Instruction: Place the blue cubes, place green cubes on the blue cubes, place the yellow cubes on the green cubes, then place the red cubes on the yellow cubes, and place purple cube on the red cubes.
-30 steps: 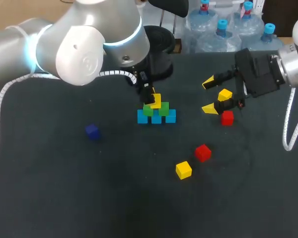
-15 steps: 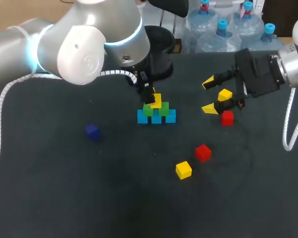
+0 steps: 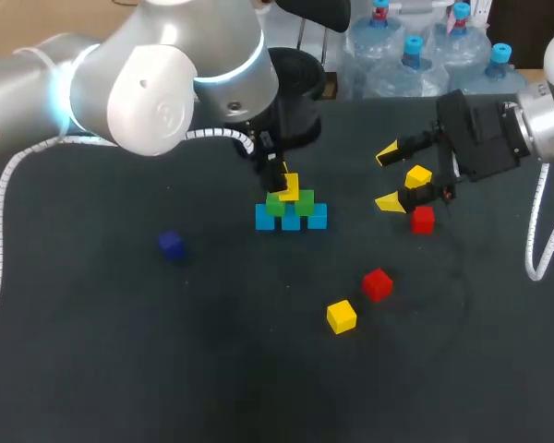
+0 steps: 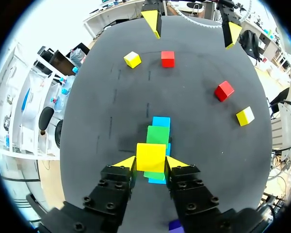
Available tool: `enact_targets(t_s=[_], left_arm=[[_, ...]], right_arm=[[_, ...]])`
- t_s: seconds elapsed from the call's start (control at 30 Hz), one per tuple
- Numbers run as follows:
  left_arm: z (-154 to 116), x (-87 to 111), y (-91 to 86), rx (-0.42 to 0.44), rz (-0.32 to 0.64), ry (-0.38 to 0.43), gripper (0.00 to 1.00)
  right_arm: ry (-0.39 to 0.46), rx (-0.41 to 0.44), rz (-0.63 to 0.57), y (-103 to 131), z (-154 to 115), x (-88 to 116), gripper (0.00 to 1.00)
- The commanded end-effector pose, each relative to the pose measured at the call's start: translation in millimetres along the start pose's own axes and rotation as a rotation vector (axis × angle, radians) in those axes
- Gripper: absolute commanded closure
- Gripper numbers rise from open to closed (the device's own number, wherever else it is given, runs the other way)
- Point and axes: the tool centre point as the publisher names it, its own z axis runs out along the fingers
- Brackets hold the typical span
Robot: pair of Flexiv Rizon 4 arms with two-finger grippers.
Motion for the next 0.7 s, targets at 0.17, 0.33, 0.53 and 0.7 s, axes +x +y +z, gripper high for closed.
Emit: enact_targets(t_s=[0.17, 0.33, 0.53, 0.7], left_arm=[[0.9, -0.1, 2.0, 0.007, 0.003, 0.0, 1.0], [1.2, -0.1, 2.2, 0.008, 0.004, 0.001, 0.98], [1.6, 0.1, 2.4, 0.01, 0.004, 0.002, 0.96], [1.9, 0.2, 2.7, 0.01, 0.005, 0.002, 0.93]], right_arm=[[-0.002, 0.0, -0.001, -0.2, 0.6, 0.3, 0.0], [-0.002, 0.0, -0.001, -0.2, 0.6, 0.3, 0.0], [-0.002, 0.0, -0.001, -0.2, 0.6, 0.3, 0.0], [-0.002, 0.0, -0.001, -0.2, 0.6, 0.3, 0.0]])
